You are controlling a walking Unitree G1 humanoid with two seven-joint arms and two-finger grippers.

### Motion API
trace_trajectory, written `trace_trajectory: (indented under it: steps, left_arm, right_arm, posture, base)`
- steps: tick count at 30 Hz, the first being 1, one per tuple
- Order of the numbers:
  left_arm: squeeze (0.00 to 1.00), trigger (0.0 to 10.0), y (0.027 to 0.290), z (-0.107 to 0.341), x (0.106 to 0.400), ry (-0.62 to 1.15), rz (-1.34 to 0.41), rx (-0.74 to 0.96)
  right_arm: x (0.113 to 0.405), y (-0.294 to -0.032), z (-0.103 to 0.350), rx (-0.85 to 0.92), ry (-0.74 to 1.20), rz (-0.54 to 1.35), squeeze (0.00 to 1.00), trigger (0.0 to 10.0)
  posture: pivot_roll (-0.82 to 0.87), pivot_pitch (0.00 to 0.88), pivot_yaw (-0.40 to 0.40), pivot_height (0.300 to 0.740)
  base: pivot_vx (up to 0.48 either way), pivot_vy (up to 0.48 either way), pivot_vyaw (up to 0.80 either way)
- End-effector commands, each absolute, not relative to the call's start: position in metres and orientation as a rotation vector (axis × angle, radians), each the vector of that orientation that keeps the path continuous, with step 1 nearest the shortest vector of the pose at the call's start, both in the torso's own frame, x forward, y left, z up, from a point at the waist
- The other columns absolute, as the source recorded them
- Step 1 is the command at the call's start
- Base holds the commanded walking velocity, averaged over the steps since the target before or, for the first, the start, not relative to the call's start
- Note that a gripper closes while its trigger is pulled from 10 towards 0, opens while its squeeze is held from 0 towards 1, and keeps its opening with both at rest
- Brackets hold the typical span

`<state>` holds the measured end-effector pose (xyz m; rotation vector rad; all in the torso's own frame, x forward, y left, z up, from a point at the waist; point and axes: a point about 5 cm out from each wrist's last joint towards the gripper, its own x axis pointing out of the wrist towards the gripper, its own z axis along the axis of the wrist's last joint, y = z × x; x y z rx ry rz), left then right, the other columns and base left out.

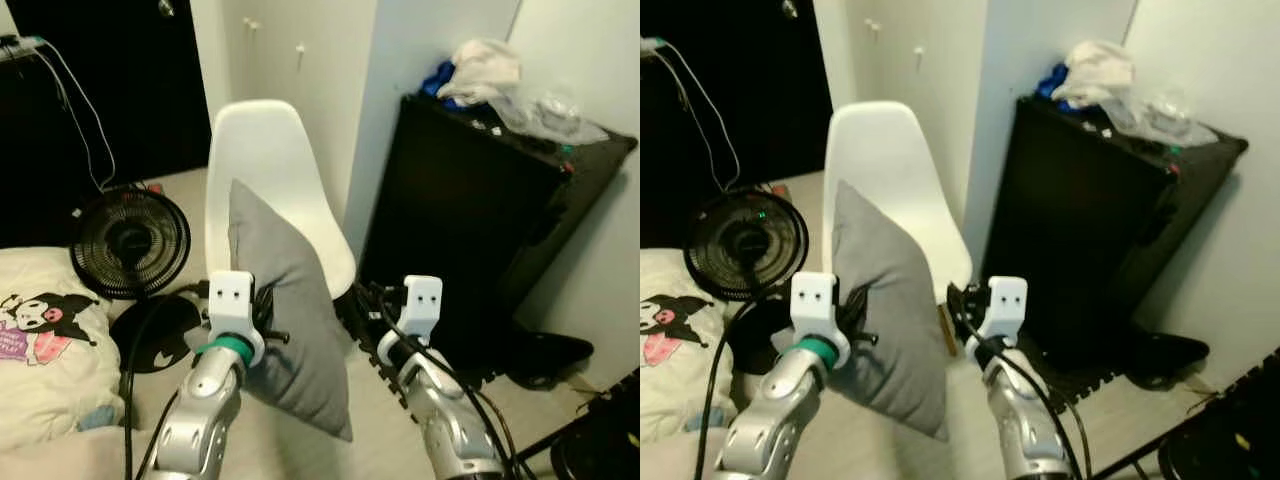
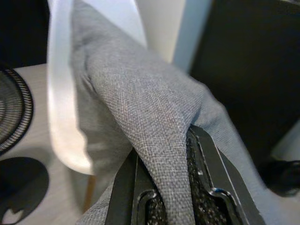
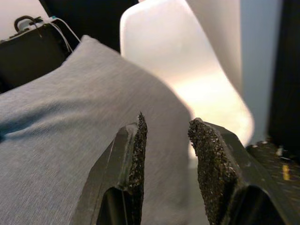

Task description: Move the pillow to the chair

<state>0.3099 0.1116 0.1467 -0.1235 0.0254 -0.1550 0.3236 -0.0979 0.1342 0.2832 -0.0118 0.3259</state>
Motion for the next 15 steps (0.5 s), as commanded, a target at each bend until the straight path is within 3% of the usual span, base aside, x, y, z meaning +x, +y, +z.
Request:
trace_trajectory:
  steps: [1,15]
  left_arm:
    - [0.0,10.0,0.1124,0.1601,0.3089,-0.051,-0.151,-0.135]
    - [0.0,10.0,0.1111,0.1599,0.3102,-0.049,-0.16,-0.134]
  right_arm:
    - [0.3226,-0.0955,0.1292,0.278,0.01,0.333,0.0,10.0]
    - [0.3237,-0.0988,0.1279,0.283,0.015,0.312,0.0,10.0]
  posture:
    - [-0.01,0.0,0.059,0.74]
    - [-0.01,0.0,0.073,0.74]
  base:
    - [0.334,0.0,0.0]
    - [0.33,0.0,0.0]
